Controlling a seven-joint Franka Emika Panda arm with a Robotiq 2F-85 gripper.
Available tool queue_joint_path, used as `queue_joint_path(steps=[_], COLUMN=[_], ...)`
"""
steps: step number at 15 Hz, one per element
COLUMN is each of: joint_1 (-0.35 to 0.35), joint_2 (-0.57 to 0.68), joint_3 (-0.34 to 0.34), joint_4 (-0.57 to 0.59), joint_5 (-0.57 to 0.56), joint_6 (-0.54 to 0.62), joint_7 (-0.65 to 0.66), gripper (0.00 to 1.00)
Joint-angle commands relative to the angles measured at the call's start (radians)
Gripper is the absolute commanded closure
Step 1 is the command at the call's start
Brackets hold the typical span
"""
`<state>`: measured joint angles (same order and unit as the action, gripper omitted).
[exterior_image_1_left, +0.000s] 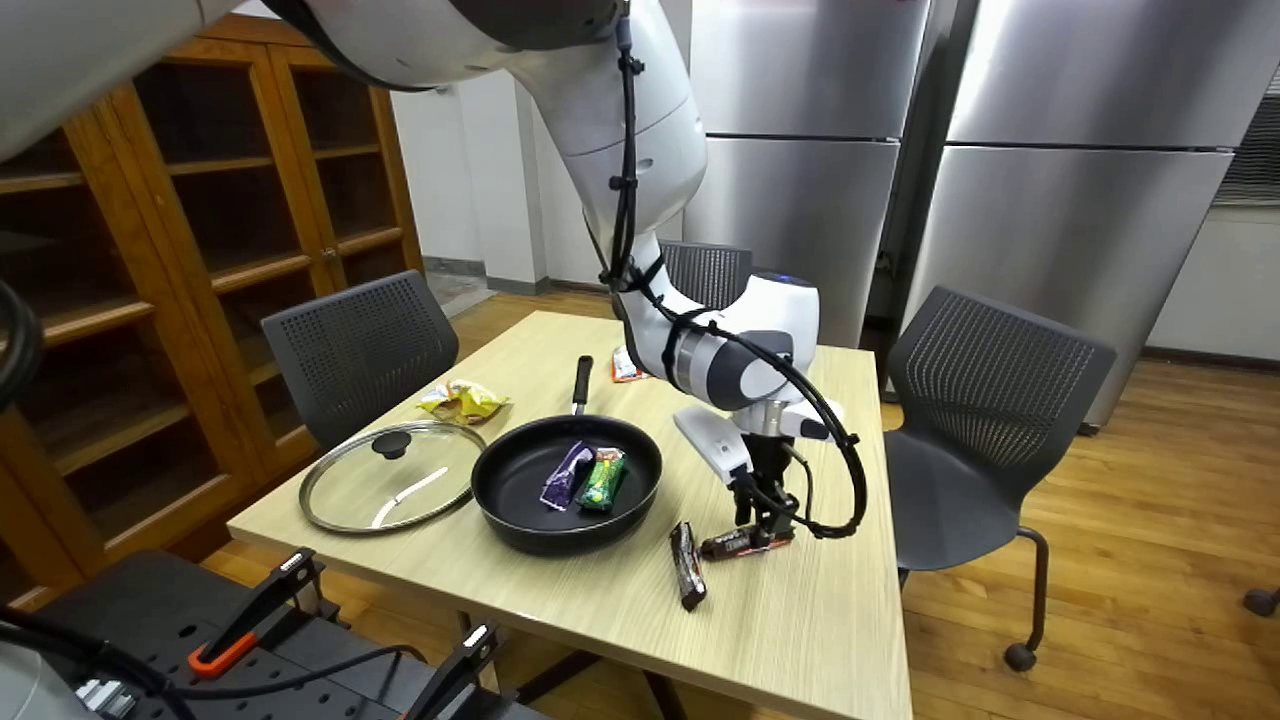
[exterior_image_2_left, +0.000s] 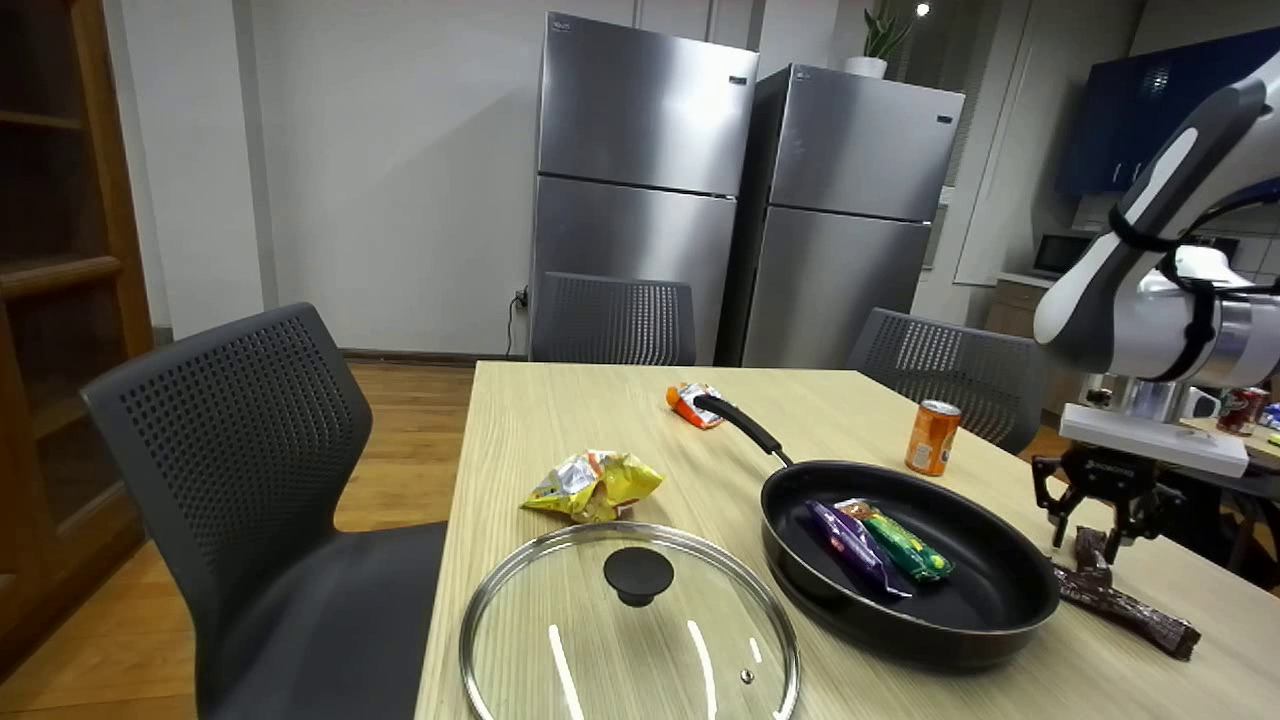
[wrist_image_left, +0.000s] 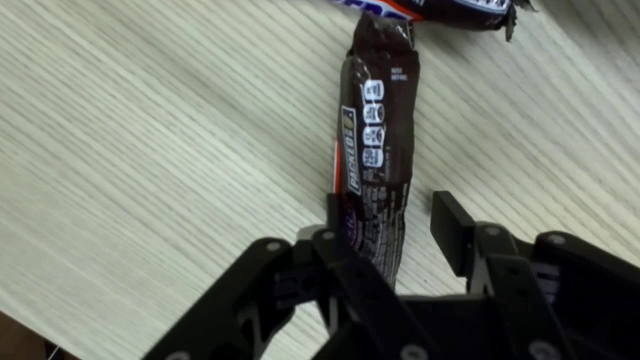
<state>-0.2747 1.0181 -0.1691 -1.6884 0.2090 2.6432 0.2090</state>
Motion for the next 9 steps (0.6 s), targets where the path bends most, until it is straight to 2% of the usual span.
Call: queue_joint_path(steps=[1, 3, 5, 6, 9], joint_1=[-0.013, -0.014, -0.014, -0.014, -0.018], joint_2=[0.011, 0.013, 0.014, 0.015, 0.002], joint_3=[0.004, 0.003, 0.002, 0.002, 0.007], joint_4=[0.039, 0.044, 0.049, 0.051, 0.047], joint_5=[0.016, 0.016, 0.015, 0.015, 0.017], joint_6=[-0.035, -0.037, -0.038, -0.038, -0.034], joint_7=[0.018, 0.021, 0.025, 0.026, 0.02], gripper=[0.82, 0.98, 1.0, 0.97, 0.97])
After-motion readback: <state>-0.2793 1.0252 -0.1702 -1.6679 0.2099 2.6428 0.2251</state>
